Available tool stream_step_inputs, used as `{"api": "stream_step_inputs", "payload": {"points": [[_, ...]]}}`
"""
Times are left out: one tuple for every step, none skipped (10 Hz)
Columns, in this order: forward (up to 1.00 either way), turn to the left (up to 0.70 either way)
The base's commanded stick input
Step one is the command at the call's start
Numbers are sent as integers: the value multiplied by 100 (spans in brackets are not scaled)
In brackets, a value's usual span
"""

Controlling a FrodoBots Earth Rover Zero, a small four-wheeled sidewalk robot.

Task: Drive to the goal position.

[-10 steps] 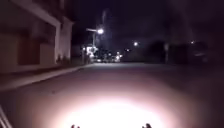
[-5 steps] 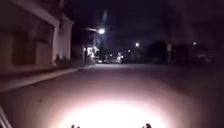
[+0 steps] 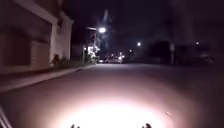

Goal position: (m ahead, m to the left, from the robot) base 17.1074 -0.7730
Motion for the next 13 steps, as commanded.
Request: {"api": "stream_step_inputs", "payload": {"points": [[85,-15],[85,0],[85,0],[85,0],[85,0],[85,0],[85,0],[85,0],[85,0],[85,0],[85,0],[85,0],[85,0]]}}
